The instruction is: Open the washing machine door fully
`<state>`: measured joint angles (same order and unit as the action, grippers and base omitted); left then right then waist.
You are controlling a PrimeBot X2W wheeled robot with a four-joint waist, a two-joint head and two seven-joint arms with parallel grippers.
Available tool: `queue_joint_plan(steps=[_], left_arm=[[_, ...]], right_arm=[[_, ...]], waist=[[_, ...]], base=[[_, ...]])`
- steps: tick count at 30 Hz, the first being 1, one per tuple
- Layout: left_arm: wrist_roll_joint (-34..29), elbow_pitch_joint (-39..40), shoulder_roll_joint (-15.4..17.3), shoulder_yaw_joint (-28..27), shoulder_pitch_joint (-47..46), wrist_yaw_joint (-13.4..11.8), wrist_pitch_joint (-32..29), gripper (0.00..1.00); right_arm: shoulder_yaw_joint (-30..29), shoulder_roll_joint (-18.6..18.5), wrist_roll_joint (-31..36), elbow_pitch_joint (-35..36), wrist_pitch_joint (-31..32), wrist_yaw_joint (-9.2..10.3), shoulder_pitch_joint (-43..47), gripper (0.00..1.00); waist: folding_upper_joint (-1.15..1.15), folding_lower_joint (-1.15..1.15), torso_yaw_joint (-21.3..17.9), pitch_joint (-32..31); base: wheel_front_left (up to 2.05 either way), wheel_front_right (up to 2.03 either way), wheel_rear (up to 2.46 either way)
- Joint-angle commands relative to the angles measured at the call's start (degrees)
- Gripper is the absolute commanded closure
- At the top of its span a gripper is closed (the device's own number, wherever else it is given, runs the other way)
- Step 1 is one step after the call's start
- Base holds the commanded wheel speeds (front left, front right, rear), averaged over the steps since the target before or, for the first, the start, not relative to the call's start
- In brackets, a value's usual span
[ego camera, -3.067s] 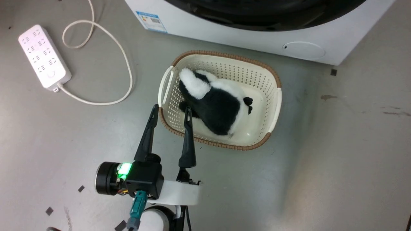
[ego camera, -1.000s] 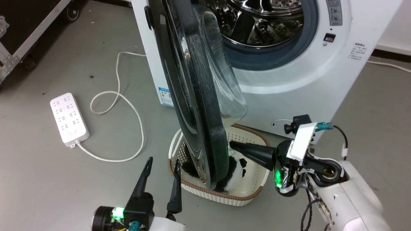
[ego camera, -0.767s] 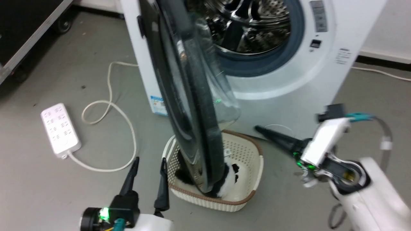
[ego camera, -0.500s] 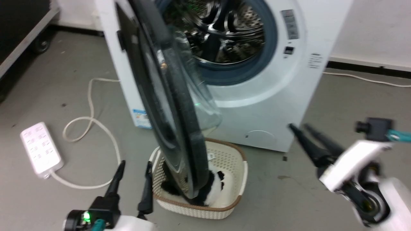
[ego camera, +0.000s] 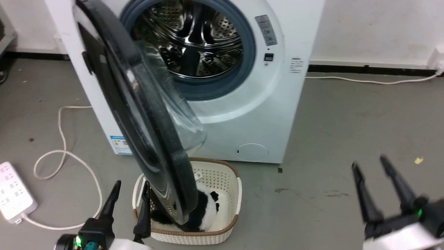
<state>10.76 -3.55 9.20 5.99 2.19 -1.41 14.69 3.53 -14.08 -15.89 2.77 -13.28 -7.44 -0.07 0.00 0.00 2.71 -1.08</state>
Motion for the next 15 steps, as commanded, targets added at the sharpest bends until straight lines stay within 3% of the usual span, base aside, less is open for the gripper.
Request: queue_joint_plan(steps=[1,7,15], left_arm=[[-0.2,0.3,-0.5,0.0,1.1,-0.2,0.3,0.0],[-0.7,0.3,-1.9,0.5,1.7,-0.5,0.3,0.0],[-1.2,0.1,-2.9,0.5,2.5,-0.2,0.3,0.0]], right_arm=[[-0.9,1.6,2.6,0.5,-0.5,-0.05,2.5,0.0],[-1.3,6.8,9.5,0.5,-1.4,-0.05,7.6,0.0],[-1.1,8.8,10.1,0.5,-1.7,-0.05,8.0,0.0]], waist=[[0.0,0.0,-0.6,0.0],[0.0,0.0,-1.4,0.1],[0.0,0.0,-1.3,0.0]], base=[[0.0,0.0,0.0],[0.0,0.0,0.0],[0.0,0.0,0.0]])
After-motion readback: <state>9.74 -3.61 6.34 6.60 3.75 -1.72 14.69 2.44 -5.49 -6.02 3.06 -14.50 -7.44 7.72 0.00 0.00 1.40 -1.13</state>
